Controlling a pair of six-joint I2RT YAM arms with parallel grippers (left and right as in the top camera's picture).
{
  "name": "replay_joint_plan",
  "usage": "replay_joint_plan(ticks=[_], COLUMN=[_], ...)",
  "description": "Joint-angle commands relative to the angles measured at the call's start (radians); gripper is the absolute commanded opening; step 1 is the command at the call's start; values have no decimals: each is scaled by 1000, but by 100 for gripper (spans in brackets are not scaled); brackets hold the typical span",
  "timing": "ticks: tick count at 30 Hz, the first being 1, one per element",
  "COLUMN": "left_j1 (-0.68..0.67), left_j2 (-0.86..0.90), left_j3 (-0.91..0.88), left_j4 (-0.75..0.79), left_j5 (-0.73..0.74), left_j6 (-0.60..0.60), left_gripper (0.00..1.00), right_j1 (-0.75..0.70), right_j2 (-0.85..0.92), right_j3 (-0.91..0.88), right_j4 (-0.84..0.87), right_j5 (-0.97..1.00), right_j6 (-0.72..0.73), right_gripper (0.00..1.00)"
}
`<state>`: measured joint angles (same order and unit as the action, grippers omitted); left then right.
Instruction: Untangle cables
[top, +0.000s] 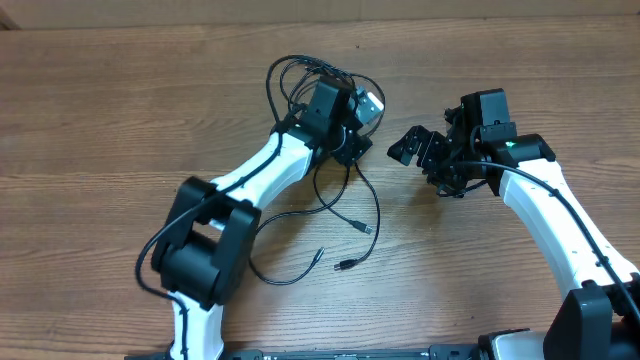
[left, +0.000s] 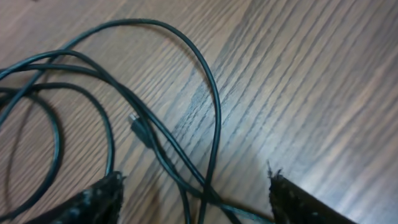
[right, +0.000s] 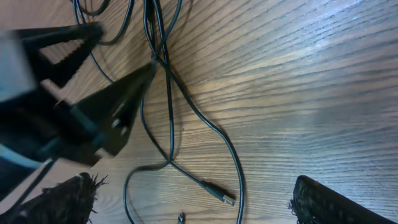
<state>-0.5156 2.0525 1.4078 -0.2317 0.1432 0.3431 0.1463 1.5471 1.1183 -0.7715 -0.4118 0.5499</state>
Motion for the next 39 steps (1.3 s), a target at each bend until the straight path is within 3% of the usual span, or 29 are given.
replay_joint_plan(ticks=[1, 6, 11, 13, 16, 24, 32, 39], left_j1=[-2, -2, -2, -2, -2, 2, 33, 65], left_j2=[70, 122, 166, 182, 200, 84, -307, -612], left_j3=[8, 8, 8, 8, 8, 11, 11, 11], left_j4=[44, 77, 134, 150, 176, 210, -136, -290], left_j5=[34, 90, 95, 101, 116, -63, -68, -63], left_j6=[59, 133, 132, 132, 133, 128, 17, -95], left_gripper=[66, 57, 59, 53, 4, 4, 4, 4], right_j1=[4, 4, 4, 4, 4, 4, 4, 4], right_j2=[3, 3, 3, 3, 3, 3, 3, 3], right_j3=[8, 8, 8, 8, 8, 8, 8, 8], right_j4=[3, 3, 3, 3, 3, 3, 117, 150], right_j5=[0, 0, 0, 0, 0, 0, 0, 33], right_j6=[0, 0, 0, 0, 0, 0, 0, 0], right_gripper=[100, 100, 100, 100, 100, 100, 100, 100])
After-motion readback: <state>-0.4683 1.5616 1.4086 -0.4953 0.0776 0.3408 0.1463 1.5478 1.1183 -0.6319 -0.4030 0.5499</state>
